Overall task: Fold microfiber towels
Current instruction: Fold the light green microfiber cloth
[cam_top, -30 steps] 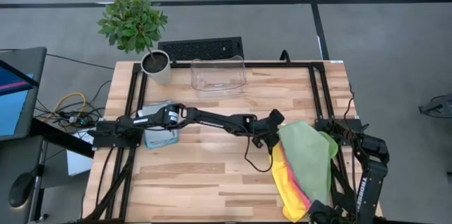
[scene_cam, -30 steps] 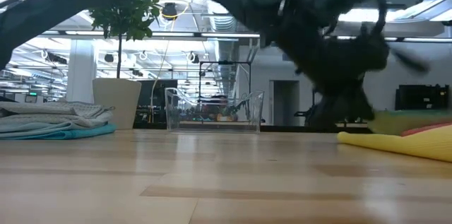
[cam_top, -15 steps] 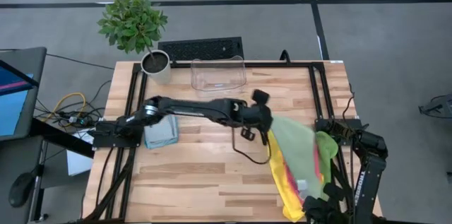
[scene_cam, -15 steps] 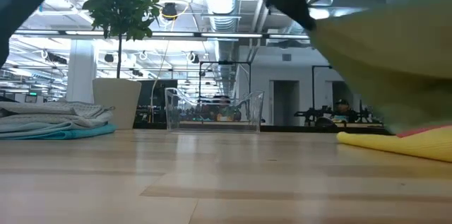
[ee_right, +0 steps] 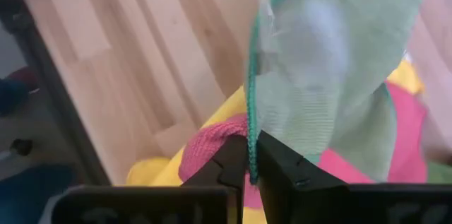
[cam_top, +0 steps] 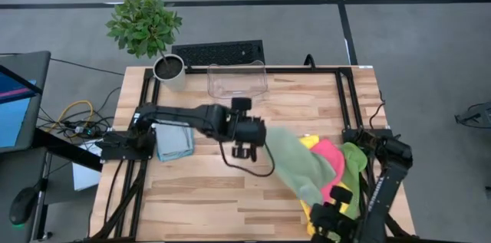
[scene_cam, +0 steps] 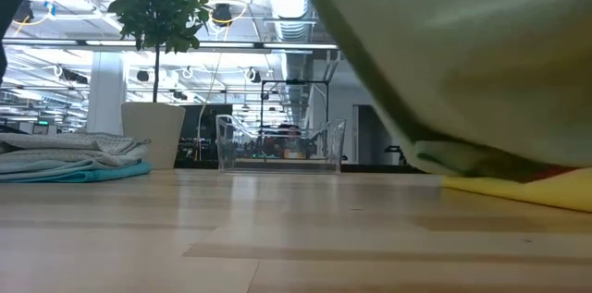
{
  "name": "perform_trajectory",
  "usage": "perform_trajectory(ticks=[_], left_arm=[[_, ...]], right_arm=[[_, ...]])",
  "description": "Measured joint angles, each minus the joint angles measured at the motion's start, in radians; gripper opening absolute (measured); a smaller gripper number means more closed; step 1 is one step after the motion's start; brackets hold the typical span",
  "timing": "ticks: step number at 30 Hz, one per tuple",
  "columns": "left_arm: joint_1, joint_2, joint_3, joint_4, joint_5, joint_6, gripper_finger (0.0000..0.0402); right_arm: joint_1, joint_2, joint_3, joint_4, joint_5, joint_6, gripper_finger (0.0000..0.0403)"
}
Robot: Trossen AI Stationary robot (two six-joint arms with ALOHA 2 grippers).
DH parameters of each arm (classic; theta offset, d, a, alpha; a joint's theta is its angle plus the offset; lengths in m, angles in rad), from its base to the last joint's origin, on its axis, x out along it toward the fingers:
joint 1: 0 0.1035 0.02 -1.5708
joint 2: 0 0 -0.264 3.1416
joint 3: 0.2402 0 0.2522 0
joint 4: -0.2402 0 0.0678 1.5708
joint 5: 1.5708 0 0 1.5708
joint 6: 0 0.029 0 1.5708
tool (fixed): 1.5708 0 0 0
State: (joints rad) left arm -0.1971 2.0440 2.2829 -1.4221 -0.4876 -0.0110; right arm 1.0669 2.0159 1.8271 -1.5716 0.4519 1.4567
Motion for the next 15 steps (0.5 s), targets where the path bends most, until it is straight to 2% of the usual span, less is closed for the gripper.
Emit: perform_trajectory(ticks=[6, 15], left_arm=[[-0.103, 0.004, -0.089, -0.044, -0.021, -0.169, 0.0000], [-0.249, 0.002, -0.342, 0.054, -0.195, -0.327, 0.0000]], right_arm=[[-0.050, 0.000, 0.000, 0.015, -0.001, -0.112, 0.0053], [-0.074, 0.000, 0.000, 0.076, -0.006, -0.175, 0.0056]])
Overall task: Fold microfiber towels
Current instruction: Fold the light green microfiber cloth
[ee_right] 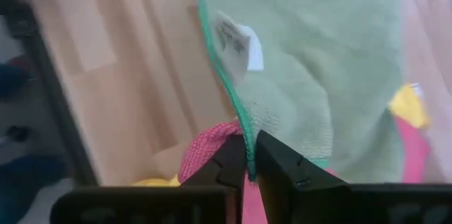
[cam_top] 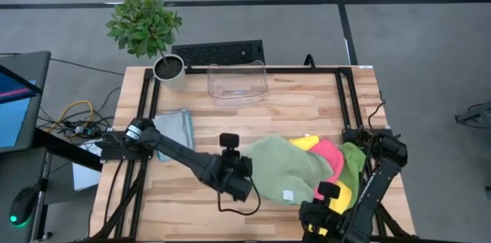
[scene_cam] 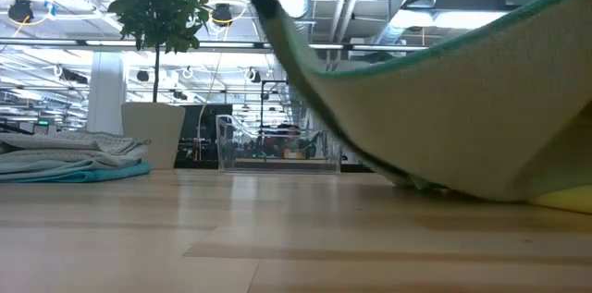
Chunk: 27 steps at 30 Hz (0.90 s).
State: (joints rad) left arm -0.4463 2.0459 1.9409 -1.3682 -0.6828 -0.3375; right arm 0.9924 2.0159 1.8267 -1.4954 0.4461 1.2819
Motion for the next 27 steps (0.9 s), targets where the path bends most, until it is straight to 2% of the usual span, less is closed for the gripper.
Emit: perform_trajectory(ticks=[5, 9, 14, 16, 21, 27], left_arm=[[-0.033, 0.001, -0.126, 0.069, -0.028, -0.088, 0.0000], [-0.054, 0.001, -0.190, 0.075, -0.029, -0.152, 0.0000], [-0.065, 0.001, -0.222, 0.084, -0.031, -0.163, 0.0000], [-0.063, 0.001, -0.223, 0.082, -0.032, -0.153, 0.0000], [-0.056, 0.001, -0.223, 0.083, -0.061, -0.144, 0.0000], [-0.056, 0.001, -0.223, 0.084, -0.067, -0.134, 0.0000]], right_arm=[[0.015, 0.000, -0.006, 0.069, -0.028, 0.006, 0.0092], [0.060, 0.001, -0.039, 0.098, -0.082, 0.091, 0.0139], [0.109, 0.001, -0.093, 0.136, -0.037, 0.155, 0.0200], [0.094, 0.000, -0.117, 0.210, -0.018, 0.074, 0.0216], [0.043, 0.001, -0.224, 0.559, -0.028, -0.285, 0.0227], [-0.003, 0.002, -0.247, 0.673, -0.028, -0.477, 0.0218]])
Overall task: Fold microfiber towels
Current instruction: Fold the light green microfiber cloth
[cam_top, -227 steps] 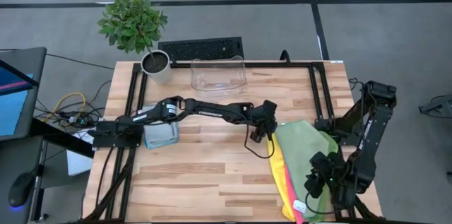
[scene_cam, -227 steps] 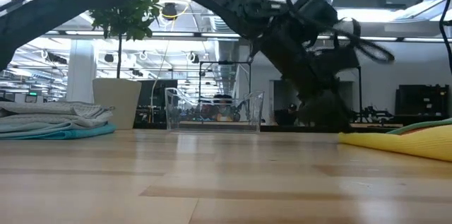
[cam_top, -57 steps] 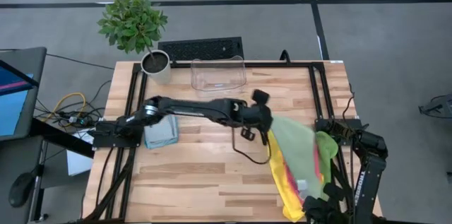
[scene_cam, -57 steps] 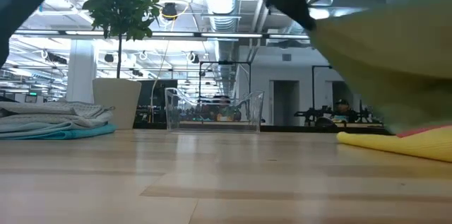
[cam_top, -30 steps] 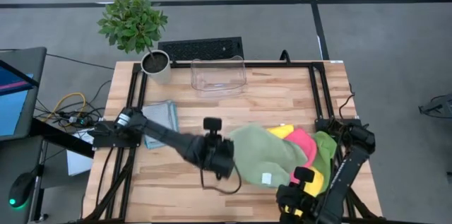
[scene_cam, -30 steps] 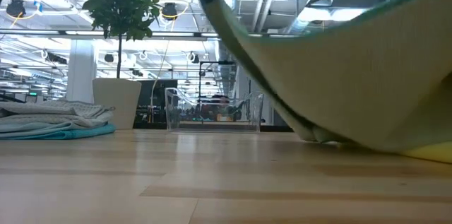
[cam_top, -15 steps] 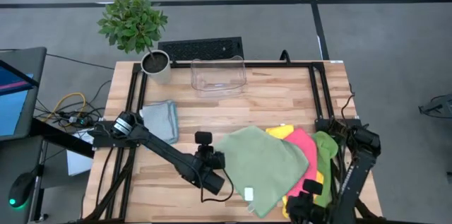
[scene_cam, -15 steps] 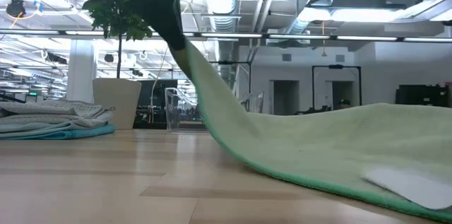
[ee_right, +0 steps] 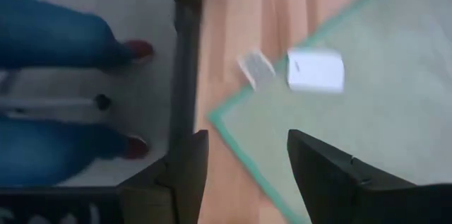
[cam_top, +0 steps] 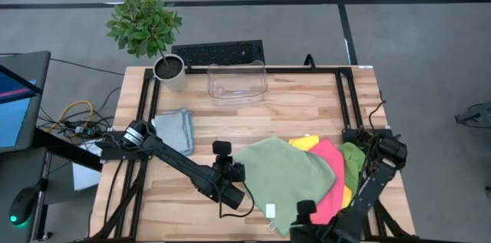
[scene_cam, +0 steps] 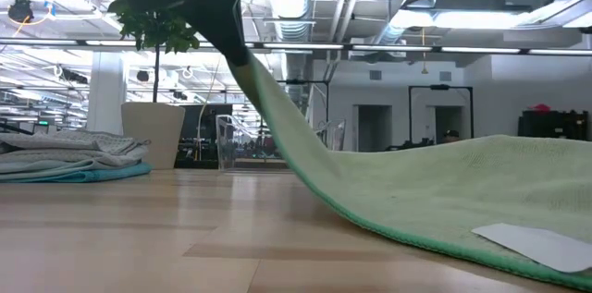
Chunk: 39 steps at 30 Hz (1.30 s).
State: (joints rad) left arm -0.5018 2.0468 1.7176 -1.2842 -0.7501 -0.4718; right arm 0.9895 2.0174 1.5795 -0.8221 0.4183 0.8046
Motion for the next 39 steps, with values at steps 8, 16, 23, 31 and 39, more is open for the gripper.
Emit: perform_trajectory(ticks=[8, 16, 23, 31, 39], left_arm=[[0.000, 0.000, 0.000, -0.002, 0.001, -0.005, 0.0000], [0.000, 0.000, 0.000, 0.001, 0.002, -0.029, 0.0000], [0.000, 0.000, 0.000, 0.003, 0.004, -0.030, 0.0000], [0.001, 0.000, 0.000, 0.003, 0.009, -0.013, 0.0000], [-0.017, -0.012, 0.026, -0.051, 0.011, -0.066, 0.0000]], right_arm=[[-0.015, 0.087, 0.000, 0.156, -0.076, -0.037, 0.0219], [-0.028, 0.156, 0.002, 0.156, -0.075, 0.002, 0.0217], [-0.043, 0.208, 0.006, 0.151, -0.067, 0.027, 0.0216], [-0.054, 0.220, 0.013, 0.065, -0.069, 0.178, 0.0137], [-0.057, 0.221, 0.101, -0.140, -0.078, 0.129, 0.0016]])
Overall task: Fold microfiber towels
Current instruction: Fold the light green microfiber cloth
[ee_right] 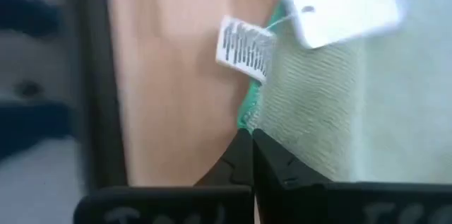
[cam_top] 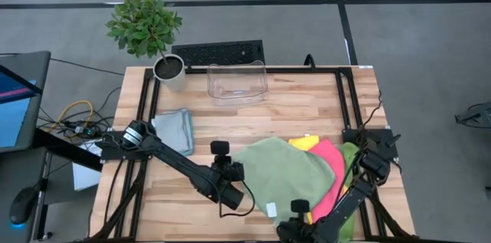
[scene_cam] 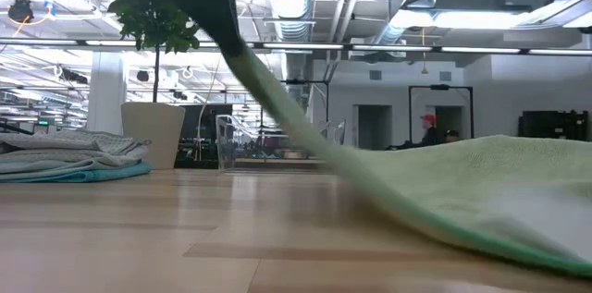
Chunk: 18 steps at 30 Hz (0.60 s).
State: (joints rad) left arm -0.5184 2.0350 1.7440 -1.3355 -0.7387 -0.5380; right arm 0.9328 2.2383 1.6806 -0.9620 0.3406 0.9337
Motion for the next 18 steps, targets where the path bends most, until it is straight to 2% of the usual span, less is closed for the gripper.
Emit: perform_trajectory(ticks=[4, 9, 13, 18], left_arm=[[-0.042, -0.054, 0.052, -0.089, -0.011, -0.069, 0.0000], [-0.105, -0.156, 0.107, -0.242, -0.106, -0.241, 0.0000], [-0.162, -0.269, 0.112, -0.224, -0.138, -0.317, 0.0000], [-0.247, -0.374, 0.125, -0.232, -0.185, -0.424, 0.0000]], right_arm=[[0.000, -0.049, 0.182, -0.272, 0.093, -0.025, 0.0008], [0.031, -0.088, 0.450, -0.612, 0.363, 0.029, 0.0006], [0.053, -0.167, 0.547, -0.587, 0.540, -0.088, 0.0005], [0.051, -0.207, 0.572, -0.607, 0.608, -0.147, 0.0005]])
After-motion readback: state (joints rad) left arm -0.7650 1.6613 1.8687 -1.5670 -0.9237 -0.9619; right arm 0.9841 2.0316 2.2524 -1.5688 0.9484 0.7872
